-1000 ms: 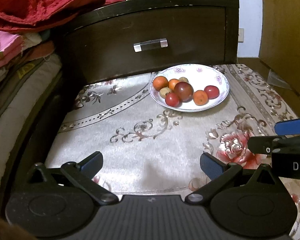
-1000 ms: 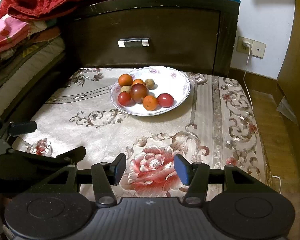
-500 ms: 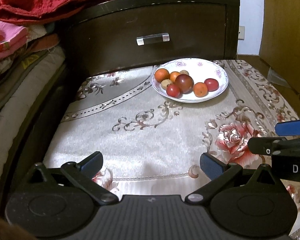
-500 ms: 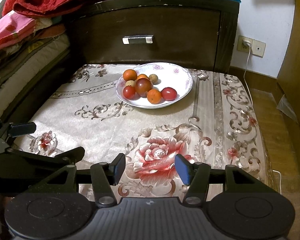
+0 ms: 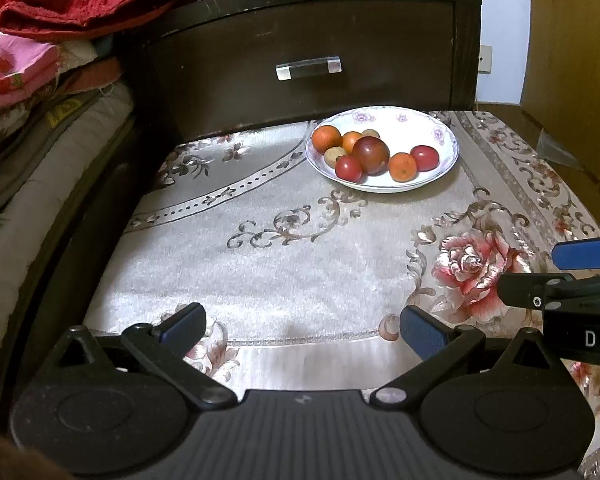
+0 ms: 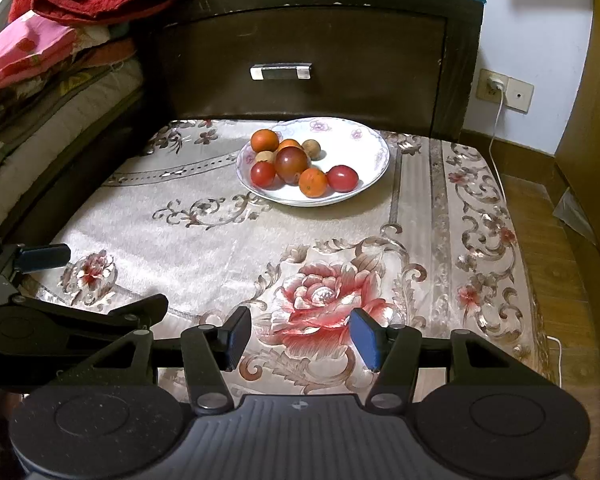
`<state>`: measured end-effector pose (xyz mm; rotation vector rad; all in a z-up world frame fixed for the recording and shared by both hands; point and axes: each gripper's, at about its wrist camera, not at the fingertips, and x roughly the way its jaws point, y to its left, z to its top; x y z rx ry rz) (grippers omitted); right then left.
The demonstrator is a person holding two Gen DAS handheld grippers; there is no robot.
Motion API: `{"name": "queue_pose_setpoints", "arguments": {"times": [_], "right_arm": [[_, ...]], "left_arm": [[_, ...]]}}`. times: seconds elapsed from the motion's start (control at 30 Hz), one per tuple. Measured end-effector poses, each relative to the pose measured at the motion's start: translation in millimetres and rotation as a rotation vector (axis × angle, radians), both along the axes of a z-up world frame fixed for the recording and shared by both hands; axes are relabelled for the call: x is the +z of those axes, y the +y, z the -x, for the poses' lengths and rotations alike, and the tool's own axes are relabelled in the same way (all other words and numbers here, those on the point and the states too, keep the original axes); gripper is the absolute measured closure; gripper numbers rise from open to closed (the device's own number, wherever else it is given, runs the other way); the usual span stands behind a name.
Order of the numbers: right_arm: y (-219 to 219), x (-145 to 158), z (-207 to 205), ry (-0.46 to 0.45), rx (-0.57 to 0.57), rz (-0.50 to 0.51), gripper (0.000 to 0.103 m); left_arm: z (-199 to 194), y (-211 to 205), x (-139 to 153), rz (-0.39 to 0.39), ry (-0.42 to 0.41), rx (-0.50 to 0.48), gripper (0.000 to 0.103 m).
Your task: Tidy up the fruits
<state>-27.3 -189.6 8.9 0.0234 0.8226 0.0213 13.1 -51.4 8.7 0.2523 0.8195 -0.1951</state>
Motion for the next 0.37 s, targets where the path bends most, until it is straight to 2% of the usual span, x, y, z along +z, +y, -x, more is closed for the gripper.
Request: {"name": "queue_pose_setpoints", "arguments": {"times": [0.37], "right_arm": [[1.3, -1.3, 2.4, -0.001, 0.003, -0.001, 0.051]], "left_arm": [[3.2, 2.5, 1.3, -0.005, -0.011, 0.004, 0.0]]}}
